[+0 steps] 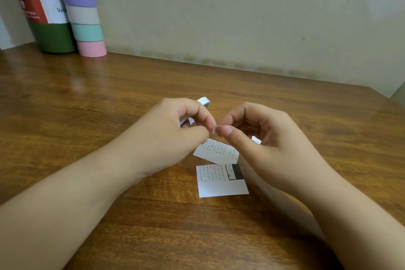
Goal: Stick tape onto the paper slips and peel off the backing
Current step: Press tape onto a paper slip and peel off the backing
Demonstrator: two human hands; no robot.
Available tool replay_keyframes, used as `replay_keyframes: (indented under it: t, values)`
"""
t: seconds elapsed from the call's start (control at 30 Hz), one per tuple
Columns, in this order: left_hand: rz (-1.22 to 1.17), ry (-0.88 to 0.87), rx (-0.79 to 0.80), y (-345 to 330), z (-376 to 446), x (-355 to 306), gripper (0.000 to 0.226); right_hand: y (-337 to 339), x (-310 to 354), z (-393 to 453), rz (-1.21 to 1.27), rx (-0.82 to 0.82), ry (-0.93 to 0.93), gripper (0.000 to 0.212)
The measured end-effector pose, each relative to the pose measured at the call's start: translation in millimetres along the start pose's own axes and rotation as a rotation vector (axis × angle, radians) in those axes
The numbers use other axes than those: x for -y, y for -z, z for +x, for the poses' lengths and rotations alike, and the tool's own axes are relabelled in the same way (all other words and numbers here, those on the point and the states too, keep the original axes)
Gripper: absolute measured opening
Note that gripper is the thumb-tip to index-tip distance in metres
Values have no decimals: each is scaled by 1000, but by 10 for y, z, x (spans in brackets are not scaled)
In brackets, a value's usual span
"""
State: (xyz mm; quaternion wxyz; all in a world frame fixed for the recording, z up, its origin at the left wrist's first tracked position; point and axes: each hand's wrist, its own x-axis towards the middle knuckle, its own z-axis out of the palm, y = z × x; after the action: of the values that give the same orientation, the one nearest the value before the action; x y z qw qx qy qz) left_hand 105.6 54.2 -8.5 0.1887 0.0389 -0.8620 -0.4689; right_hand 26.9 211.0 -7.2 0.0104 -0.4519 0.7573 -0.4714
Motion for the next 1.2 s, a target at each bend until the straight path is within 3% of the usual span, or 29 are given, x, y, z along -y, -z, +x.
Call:
replay_keyframes:
  t: [0.2,0.47,0.63,0.77,0.9,1.0,1.13,1.2]
  values:
    - [155,6,64,-12,-5,-20,14,13,8,-2,60,86,-71,18]
    - [278,47,129,22,-4,-42,27,16,-18,24,113,74,-222,33]
    - [444,76,230,-15,20,64,64,28,23,30,196,68,-256,38]
    - [331,40,122,40,31,39,44,112,-44,64,339,62,-450,42]
    - [390,23,11,77,48,104,29,201,-13,75,413,294,-674,37]
    - [456,-31,-64,68,36,120,38,209,0,55,356,414,-703,35]
    - [612,-87,-171,35,1,80,43,227,-14,59,329,407,-682,34]
    - [683,-121,-144,32,-15,76,42,241,-10,60,346,397,-659,33]
